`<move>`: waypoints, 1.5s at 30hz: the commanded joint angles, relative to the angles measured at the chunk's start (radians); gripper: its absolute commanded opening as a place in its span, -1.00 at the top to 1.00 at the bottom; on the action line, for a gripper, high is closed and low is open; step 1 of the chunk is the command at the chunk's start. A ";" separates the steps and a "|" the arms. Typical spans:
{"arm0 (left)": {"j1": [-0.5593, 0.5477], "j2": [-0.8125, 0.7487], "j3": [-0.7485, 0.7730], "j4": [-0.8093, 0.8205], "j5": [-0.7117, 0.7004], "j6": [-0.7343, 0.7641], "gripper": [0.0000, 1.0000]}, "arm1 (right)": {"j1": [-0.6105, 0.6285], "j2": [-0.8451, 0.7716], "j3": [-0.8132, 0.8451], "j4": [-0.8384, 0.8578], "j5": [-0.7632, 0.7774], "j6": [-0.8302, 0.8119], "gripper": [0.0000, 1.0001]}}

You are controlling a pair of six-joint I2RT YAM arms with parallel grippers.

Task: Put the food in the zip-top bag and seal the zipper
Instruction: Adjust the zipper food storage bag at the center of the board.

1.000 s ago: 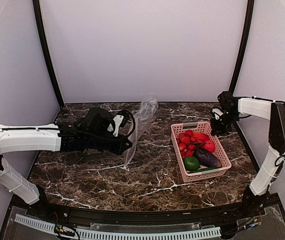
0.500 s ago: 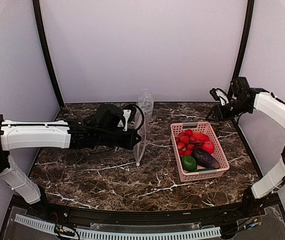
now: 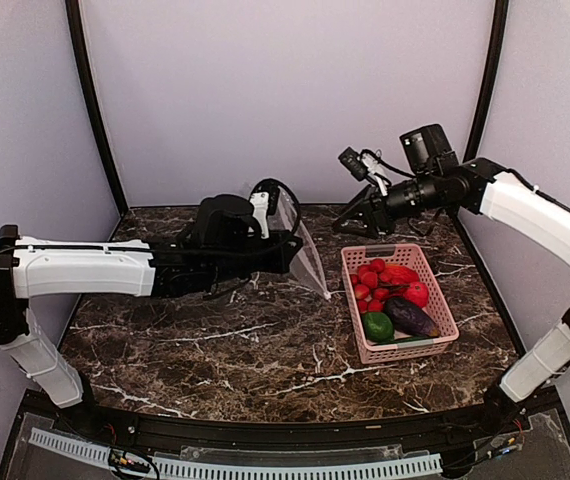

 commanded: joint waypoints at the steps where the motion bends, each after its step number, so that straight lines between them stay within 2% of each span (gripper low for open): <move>1: -0.007 -0.011 0.049 0.045 -0.028 0.021 0.99 | 0.083 0.063 0.057 0.052 0.015 0.013 -0.09; 6: -0.007 -0.055 0.039 0.008 -0.024 0.037 0.99 | 0.136 0.157 0.123 0.056 0.075 0.031 -0.08; 12: -0.007 -0.102 -0.002 -0.022 -0.032 0.042 0.99 | 0.141 0.232 0.183 0.100 0.135 0.090 0.25; 17: -0.008 -0.115 -0.015 -0.067 -0.028 0.038 0.99 | 0.141 0.258 0.199 0.132 0.140 0.113 0.39; 21: -0.007 -0.117 -0.016 -0.108 -0.019 0.032 0.99 | 0.141 0.283 0.208 0.129 0.163 0.119 0.72; 23: -0.007 -0.119 -0.019 -0.115 -0.013 0.027 0.99 | 0.140 0.294 0.210 0.128 0.176 0.117 0.96; 24: -0.007 -0.119 -0.019 -0.126 -0.016 0.025 0.99 | 0.140 0.298 0.213 0.129 0.202 0.124 1.00; 26: -0.007 -0.121 -0.009 -0.189 -0.073 -0.011 0.98 | 0.138 0.298 0.213 0.135 0.304 0.166 1.00; 29: -0.007 -0.135 -0.014 -0.288 -0.267 -0.134 0.98 | 0.135 0.272 0.196 0.164 0.371 0.229 1.00; 30: -0.007 -0.140 -0.022 -0.322 -0.347 -0.157 0.95 | 0.135 0.263 0.187 0.171 0.360 0.248 1.00; 31: -0.007 -0.143 -0.024 -0.333 -0.380 -0.192 0.77 | 0.137 0.252 0.178 0.186 0.337 0.267 1.00; 32: -0.007 -0.146 -0.030 -0.334 -0.426 -0.198 0.67 | 0.142 0.244 0.169 0.200 0.318 0.290 1.00; 33: -0.007 -0.145 -0.031 -0.325 -0.440 -0.190 0.50 | 0.154 0.239 0.163 0.208 0.317 0.311 1.00; 35: -0.007 -0.135 -0.018 -0.305 -0.462 -0.158 0.27 | 0.187 0.243 0.168 0.204 0.372 0.352 1.00; 37: -0.007 -0.117 0.013 -0.270 -0.459 -0.115 0.10 | 0.210 0.250 0.174 0.192 0.405 0.369 1.00; 41: -0.007 -0.098 0.006 -0.156 -0.395 -0.065 -0.11 | 0.231 0.256 0.174 0.196 0.443 0.378 1.00; 45: -0.007 -0.094 -0.003 -0.099 -0.360 -0.055 -0.15 | 0.232 0.263 0.187 0.193 0.464 0.393 1.00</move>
